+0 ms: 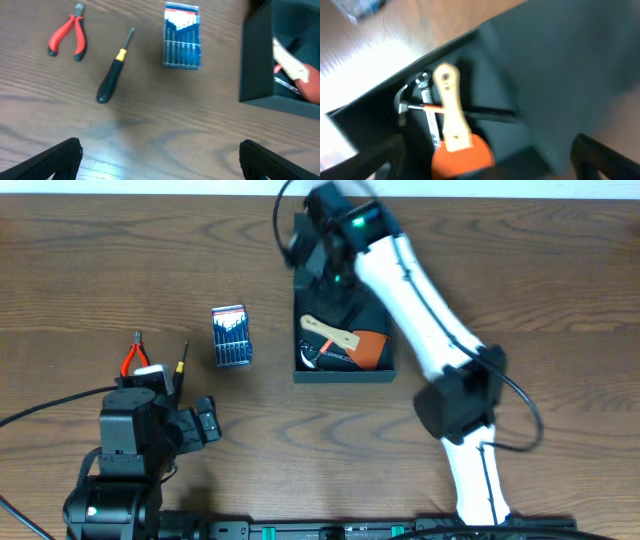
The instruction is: Pack container
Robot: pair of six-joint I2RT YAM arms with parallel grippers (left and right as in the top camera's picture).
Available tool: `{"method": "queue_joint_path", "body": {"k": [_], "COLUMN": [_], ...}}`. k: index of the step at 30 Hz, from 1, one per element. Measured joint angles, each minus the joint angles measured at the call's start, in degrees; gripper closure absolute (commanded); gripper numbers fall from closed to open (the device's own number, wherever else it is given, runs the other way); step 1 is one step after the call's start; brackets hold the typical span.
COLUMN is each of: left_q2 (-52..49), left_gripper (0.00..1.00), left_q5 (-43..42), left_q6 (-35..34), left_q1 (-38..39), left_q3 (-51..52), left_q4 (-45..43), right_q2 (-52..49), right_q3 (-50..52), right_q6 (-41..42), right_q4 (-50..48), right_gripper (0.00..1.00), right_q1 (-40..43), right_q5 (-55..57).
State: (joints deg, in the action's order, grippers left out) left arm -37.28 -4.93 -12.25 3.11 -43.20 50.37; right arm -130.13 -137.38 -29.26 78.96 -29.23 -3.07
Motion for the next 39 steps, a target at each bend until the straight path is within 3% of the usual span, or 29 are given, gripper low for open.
{"method": "queue_joint_path", "body": {"k": [3,9,14,18,26,39], "left_q2": [-3.1,-18.1,-34.2,-46.1,-64.0,-69.9], "left_gripper": [0.01,0.02,0.01,0.01,0.02,0.01], "left_q5": [-1.4,-2.6,-2.6,-2.6,-2.6,-2.4], "left_q6": [0.0,-0.1,-0.9,-1.1,-0.8,-0.6], "left_q1": [0.0,0.0,0.0,0.0,1.9,5.3], "left_q3": [-3.8,-23.6,-35.3,-37.6,-37.6,-37.6], "left_q4": [1.5,6.7,10.5,10.8,5.1,-3.7], "right_q2": [7.5,20.7,21.7,20.2,19.9,19.9], "right_q3": [-2.1,-4.4,-4.2,-2.2,4.5,18.0], "right_q6": [2.6,12.2,18.4,20.2,21.1,20.0], "right_q4": [0.2,3.7,8.6,10.2,8.4,2.2], "right_gripper": [0.01,0.01,0.01,0.01,0.01,0.01], "right_q1": [2.8,17.4,30.1,37.0,40.5,40.5], "right_q5": [1.0,1.8,1.0,-1.3,-3.3,-4.0]}}
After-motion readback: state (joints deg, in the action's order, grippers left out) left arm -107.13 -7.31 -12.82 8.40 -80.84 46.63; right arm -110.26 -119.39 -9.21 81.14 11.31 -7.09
